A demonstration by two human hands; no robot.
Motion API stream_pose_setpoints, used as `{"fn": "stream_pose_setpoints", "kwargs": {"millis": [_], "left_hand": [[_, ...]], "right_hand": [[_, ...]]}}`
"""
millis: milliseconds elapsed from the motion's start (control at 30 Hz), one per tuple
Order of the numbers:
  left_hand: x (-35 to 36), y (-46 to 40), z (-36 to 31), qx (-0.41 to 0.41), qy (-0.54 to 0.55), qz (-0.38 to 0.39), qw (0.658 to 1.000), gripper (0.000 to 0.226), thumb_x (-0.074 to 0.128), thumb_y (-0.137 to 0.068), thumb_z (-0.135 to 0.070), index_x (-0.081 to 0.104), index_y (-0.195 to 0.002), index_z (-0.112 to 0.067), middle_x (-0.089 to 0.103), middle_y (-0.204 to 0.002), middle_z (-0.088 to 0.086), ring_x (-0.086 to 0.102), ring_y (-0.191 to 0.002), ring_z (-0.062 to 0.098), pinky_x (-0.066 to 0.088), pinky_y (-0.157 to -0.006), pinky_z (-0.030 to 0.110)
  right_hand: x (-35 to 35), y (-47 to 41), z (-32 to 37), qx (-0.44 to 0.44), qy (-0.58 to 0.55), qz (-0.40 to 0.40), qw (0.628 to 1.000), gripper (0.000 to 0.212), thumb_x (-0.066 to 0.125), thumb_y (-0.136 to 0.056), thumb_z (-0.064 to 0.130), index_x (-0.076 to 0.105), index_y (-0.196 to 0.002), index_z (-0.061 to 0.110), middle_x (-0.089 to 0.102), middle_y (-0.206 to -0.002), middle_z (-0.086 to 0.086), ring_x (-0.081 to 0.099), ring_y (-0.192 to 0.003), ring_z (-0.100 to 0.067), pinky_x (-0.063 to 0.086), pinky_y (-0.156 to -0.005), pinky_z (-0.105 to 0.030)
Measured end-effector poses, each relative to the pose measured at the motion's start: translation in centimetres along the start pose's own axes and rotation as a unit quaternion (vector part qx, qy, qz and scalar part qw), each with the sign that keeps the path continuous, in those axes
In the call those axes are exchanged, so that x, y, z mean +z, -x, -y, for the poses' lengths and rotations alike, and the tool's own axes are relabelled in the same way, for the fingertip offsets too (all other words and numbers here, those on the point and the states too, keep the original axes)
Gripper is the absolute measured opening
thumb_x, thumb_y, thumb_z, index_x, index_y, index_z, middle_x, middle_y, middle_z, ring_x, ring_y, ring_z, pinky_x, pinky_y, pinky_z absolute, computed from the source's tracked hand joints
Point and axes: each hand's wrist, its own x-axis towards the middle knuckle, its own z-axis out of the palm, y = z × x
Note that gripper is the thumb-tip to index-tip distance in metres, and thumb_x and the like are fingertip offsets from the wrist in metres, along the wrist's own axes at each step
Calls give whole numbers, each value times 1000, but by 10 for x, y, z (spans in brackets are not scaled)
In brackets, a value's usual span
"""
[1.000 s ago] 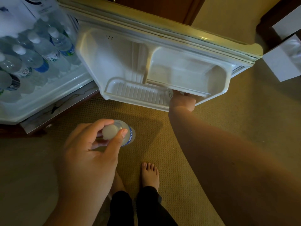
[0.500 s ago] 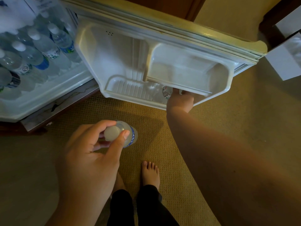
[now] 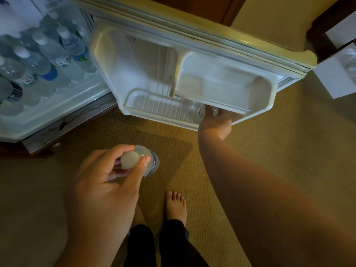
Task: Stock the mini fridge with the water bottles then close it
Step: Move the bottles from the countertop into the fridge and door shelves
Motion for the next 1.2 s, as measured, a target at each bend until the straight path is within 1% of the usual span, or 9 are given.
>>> {"fn": "stream_pose_setpoints", "kwargs": {"millis": [200, 467, 800, 867, 933, 967, 1033, 1100, 1200], "left_hand": [[3, -4, -4, 1, 0, -8, 1000, 28, 83, -82, -24, 77, -107, -14, 69, -102, -5, 72, -86, 6, 62, -63, 36], [11, -18, -8, 17, 2, -7, 1000, 25, 81, -84, -25, 75, -107, -18, 66, -99, -7, 69, -87, 3, 62, -64, 33], [20, -44, -16, -5, 6, -23, 1000, 28, 80, -87, -30, 74, -112, -20, 70, -103, -4, 71, -86, 4, 59, -69, 17], [20, -48, -17, -3, 5, -21, 1000, 29, 80, -88, -31, 74, -113, -19, 70, -104, -3, 71, -86, 4, 59, -69, 16], [20, -51, -18, -1, 3, -21, 1000, 30, 79, -88, -31, 74, -114, -17, 70, -104, -3, 71, -87, 2, 58, -69, 13], [20, -53, -17, -1, 0, -22, 1000, 31, 79, -88, -32, 74, -114, -17, 70, -104, -3, 70, -86, 1, 57, -69, 11], [20, -57, -15, -9, -4, -25, 1000, 32, 78, -88, -34, 75, -115, -16, 71, -105, -3, 70, -85, 0, 54, -70, 7], [21, -61, -12, -22, -4, -25, 999, 34, 78, -88, -37, 75, -116, -19, 71, -106, -3, 70, -85, 1, 55, -70, 9], [22, -68, -12, -29, 9, -23, 999, 32, 78, -87, -39, 74, -115, -23, 71, -105, -5, 70, -84, 1, 60, -69, 20]], "right_hand": [[-8, 3, 0, -3, 28, 30, 999, 61, 72, -88, 58, 62, -136, 21, 65, -132, 3, 63, -120, -25, 52, -102, -45], [-15, 2, -1, 17, 47, 59, 997, 87, 78, -82, 59, 41, -151, 22, 43, -157, -5, 52, -134, -33, 48, -106, -45], [-68, 32, 7, -50, 156, 152, 975, 91, 75, -87, 51, 28, -156, 15, 44, -151, -6, 49, -134, -31, 47, -103, -43], [-76, 37, 17, -39, 222, 181, 957, 78, 70, -91, 51, 37, -150, 11, 58, -135, -8, 61, -116, -28, 54, -85, -37], [-87, 44, 37, -56, 292, 237, 925, 59, 64, -93, 53, 61, -127, 5, 68, -92, -3, 65, -80, -19, 50, -62, -29], [-93, 48, 49, -93, 310, 264, 908, 52, 63, -92, 53, 70, -109, 5, 67, -76, -2, 64, -68, -18, 51, -58, -31], [-109, 61, 78, -201, 269, 283, 898, 41, 64, -93, 50, 75, -84, 12, 69, -67, -1, 66, -61, -17, 59, -63, -39], [-126, 74, 112, -360, 153, 237, 889, 28, 62, -97, 42, 74, -87, 18, 71, -75, 6, 67, -68, -10, 60, -67, -38], [-132, 65, 148, -574, 73, 93, 810, 22, 60, -99, 29, 71, -107, 12, 69, -99, 1, 65, -91, -18, 54, -77, -35]]}}
